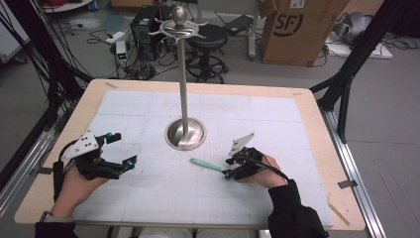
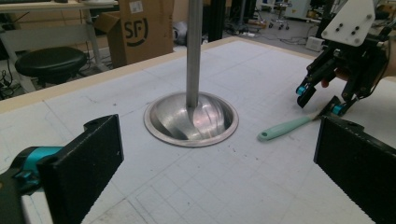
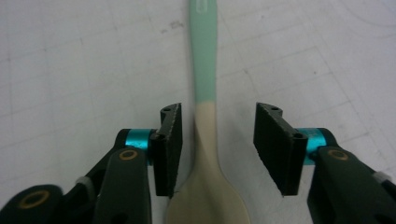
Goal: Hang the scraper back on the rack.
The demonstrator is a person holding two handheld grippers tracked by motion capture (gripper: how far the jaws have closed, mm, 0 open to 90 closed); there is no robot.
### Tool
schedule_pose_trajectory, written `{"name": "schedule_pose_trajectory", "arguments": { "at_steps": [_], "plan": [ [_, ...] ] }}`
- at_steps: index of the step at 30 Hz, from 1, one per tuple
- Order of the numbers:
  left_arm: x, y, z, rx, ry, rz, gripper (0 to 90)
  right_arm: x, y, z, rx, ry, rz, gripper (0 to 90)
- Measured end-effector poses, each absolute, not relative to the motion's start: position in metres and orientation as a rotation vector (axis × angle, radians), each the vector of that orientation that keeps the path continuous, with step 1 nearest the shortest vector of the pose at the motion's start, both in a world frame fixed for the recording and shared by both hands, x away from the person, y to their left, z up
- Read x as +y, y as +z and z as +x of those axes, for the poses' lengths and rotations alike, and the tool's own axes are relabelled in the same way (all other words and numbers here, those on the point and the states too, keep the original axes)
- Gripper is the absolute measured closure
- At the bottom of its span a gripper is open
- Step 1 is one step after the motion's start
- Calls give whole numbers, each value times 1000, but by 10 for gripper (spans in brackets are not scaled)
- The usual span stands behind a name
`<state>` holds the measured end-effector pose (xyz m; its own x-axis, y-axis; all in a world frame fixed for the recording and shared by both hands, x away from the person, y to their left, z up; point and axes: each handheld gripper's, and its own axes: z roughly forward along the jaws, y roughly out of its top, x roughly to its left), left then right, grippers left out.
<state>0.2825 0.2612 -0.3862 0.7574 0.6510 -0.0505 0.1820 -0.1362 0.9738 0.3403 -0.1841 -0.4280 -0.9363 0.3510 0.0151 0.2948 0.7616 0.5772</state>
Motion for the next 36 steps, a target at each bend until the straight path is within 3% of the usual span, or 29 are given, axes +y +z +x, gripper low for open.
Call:
{"name": "schedule_pose_trajectory", "arguments": {
  "at_steps": [8, 18, 21, 29, 36],
  "plan": [
    [260, -386, 281, 649, 453, 1701, 19, -174, -423, 337, 2883, 801, 484, 681],
    [261, -387, 282, 664, 453, 1701, 19, -156, -415, 343, 2964, 593, 540, 720],
    [260, -388, 283, 664, 453, 1709, 19, -147, -412, 345, 3001, 492, 488, 801],
    [260, -388, 284, 666, 453, 1708, 20, -141, -410, 342, 2985, 429, 504, 811],
    [262, -389, 285, 676, 454, 1702, 19, -155, -402, 342, 2932, 677, 571, 811]
  ]
}}
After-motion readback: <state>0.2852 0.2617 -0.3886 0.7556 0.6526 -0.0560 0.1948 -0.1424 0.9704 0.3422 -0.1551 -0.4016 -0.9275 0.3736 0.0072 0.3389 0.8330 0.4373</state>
